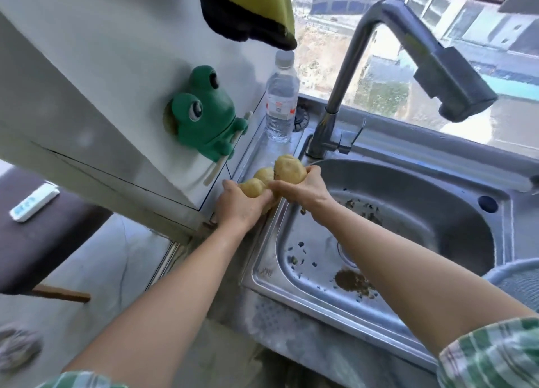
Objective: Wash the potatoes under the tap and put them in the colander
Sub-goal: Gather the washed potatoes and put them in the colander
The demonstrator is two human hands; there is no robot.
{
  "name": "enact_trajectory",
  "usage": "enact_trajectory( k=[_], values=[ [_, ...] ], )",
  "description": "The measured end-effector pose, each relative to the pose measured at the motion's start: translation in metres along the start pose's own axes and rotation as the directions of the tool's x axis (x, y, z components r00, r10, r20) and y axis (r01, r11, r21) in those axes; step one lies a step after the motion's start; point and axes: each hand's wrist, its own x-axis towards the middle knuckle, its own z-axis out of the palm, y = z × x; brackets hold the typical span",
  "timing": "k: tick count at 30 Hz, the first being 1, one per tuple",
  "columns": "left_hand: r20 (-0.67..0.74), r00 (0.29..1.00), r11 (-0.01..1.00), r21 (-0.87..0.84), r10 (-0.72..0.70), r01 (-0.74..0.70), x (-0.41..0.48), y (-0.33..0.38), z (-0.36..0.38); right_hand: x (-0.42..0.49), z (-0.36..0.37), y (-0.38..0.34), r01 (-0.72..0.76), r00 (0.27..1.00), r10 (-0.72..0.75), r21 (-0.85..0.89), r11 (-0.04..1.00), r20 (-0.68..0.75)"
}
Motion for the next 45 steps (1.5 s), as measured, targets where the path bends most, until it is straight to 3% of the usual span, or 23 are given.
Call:
enact_trajectory(
  k=[5, 8, 10, 15, 21, 27, 35, 40, 45],
  values=[
    [0.132, 0.990, 0.998, -0.044, 0.054, -0.049, 0.023, 0.001, -0.004, 0.005, -0.002, -0.003, -0.028, 0.997, 0.020, 0.110, 0.993, 0.068],
    [0.235, 0.971, 0.997, -0.071, 0.048, -0.033, 0.029, 0.002, -0.006, 0.009, -0.006, -0.010, -0.206, 0.964, 0.133, 0.334, 0.920, 0.229],
    [0.261, 0.965, 0.991, -0.134, 0.033, 0.002, 0.031, 0.003, -0.009, 0.007, -0.013, -0.015, -0.265, 0.942, 0.157, 0.368, 0.891, 0.297],
    [0.375, 0.925, 0.964, -0.262, 0.058, 0.046, 0.032, 0.007, -0.012, 0.000, -0.013, -0.011, -0.247, 0.951, 0.127, 0.448, 0.859, 0.282],
    [0.358, 0.929, 0.957, -0.291, 0.095, 0.014, 0.033, 0.003, -0.009, -0.008, -0.006, -0.009, -0.215, 0.968, 0.126, 0.460, 0.861, 0.216],
    [0.363, 0.903, 0.954, -0.269, 0.229, -0.134, 0.012, 0.027, 0.002, -0.038, -0.046, -0.013, -0.120, 0.992, 0.087, 0.460, 0.880, 0.093],
    [0.479, 0.743, 0.880, -0.334, 0.468, -0.338, -0.074, 0.104, 0.036, -0.125, -0.163, -0.001, 0.010, 0.995, 0.043, 0.522, 0.853, -0.089],
    [0.593, 0.618, 0.854, -0.301, 0.516, -0.424, -0.158, 0.142, 0.074, -0.193, -0.235, 0.036, 0.072, 0.978, 0.053, 0.569, 0.819, -0.200],
    [0.669, 0.553, 0.856, -0.269, 0.496, -0.442, -0.238, 0.159, 0.124, -0.250, -0.287, 0.091, 0.080, 0.941, 0.133, 0.586, 0.807, -0.312]
  ],
)
